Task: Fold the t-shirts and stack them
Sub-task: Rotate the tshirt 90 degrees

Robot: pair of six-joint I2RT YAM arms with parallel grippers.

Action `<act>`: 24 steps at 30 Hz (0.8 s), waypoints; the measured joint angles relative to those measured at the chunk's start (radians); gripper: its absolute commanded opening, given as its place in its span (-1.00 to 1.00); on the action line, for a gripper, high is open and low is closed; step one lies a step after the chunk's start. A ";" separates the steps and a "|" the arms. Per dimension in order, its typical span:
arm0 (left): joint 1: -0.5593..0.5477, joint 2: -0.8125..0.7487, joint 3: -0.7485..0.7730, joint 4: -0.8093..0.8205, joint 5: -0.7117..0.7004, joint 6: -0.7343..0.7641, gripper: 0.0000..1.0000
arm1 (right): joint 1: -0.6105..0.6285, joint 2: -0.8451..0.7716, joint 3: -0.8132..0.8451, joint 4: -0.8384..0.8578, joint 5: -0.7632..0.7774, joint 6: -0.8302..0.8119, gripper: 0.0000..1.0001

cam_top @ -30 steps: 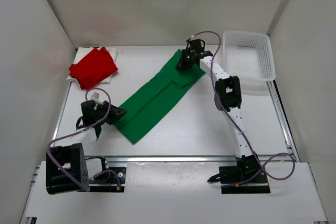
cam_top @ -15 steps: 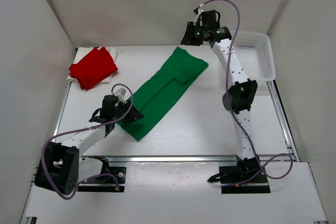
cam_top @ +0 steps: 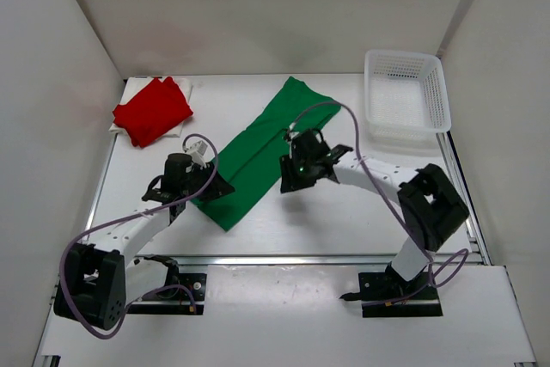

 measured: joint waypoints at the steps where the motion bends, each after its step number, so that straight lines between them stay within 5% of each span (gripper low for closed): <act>1: 0.006 -0.008 0.000 0.000 0.001 0.000 -0.35 | 0.023 0.013 -0.045 0.046 -0.007 0.031 -0.23; 8: 0.037 -0.059 -0.011 0.003 0.005 -0.001 -0.34 | 0.150 0.148 -0.121 0.373 -0.029 0.218 -0.09; 10: 0.045 -0.066 -0.023 0.006 0.007 -0.001 -0.33 | 0.148 0.173 -0.120 0.438 -0.021 0.252 -0.19; 13: 0.052 -0.066 -0.031 0.006 0.007 -0.001 -0.34 | 0.136 0.219 -0.105 0.497 -0.025 0.290 -0.77; 16: 0.055 -0.063 -0.033 0.006 0.007 0.000 -0.35 | 0.125 0.251 -0.094 0.526 -0.034 0.319 -0.98; 24: -0.044 -0.026 -0.032 -0.007 -0.013 0.011 -0.33 | -0.038 0.050 -0.333 0.501 -0.081 0.276 -1.00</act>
